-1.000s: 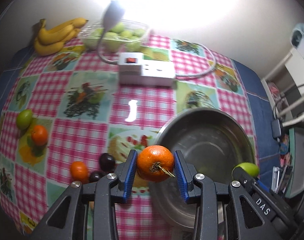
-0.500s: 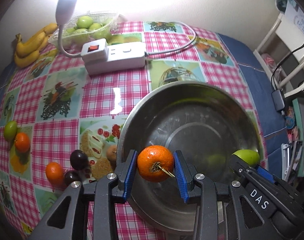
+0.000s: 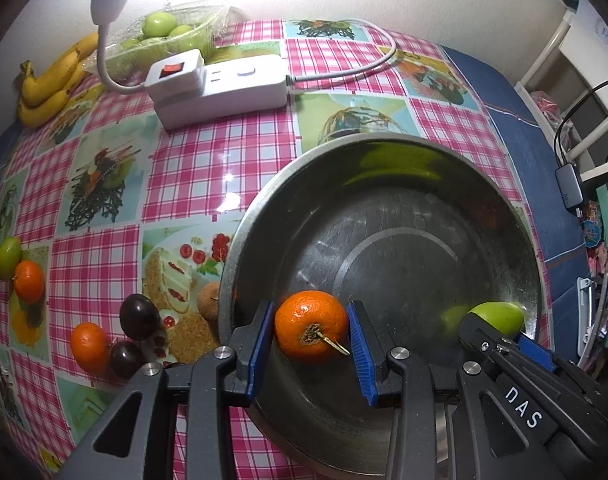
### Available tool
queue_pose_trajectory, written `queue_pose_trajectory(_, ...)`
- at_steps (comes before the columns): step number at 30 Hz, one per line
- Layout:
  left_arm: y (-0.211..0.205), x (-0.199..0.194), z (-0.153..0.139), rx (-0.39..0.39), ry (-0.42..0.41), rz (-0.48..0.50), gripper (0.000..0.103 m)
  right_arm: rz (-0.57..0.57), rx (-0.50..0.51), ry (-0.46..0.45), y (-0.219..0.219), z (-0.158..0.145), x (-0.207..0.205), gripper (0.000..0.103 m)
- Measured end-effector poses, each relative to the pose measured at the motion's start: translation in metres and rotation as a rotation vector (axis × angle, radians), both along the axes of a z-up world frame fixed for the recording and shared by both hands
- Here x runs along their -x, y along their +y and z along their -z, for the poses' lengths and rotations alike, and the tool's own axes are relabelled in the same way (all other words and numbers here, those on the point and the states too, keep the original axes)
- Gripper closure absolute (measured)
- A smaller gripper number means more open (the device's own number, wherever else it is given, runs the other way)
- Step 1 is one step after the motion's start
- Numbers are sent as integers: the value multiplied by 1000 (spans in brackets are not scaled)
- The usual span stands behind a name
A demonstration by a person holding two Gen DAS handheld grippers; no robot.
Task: Organize fruits
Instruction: 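Lower the mango into the steel bowl and open the right gripper while the left releases the orange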
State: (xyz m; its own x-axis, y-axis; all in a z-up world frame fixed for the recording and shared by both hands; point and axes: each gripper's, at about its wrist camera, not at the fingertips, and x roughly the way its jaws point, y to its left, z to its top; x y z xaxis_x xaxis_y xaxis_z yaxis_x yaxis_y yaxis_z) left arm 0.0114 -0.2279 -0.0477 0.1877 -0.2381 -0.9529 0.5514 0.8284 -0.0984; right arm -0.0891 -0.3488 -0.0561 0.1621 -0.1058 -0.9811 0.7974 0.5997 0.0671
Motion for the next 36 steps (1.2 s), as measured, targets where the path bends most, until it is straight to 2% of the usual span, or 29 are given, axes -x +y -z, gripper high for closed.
queue_pose_trajectory(23, -2, -4, 15, -8, 63, -2, 60, 18, -17, -8, -1, 2, 1, 50)
queue_pose_trajectory(28, -2, -3, 8, 0, 49, 5, 51, 16, -7, -21, -1, -5, 0, 50)
queue_pose_trajectory(36, 2, -5, -14, 39, 28, -3, 49, 21, 34, -82, -4, -33, 5, 50)
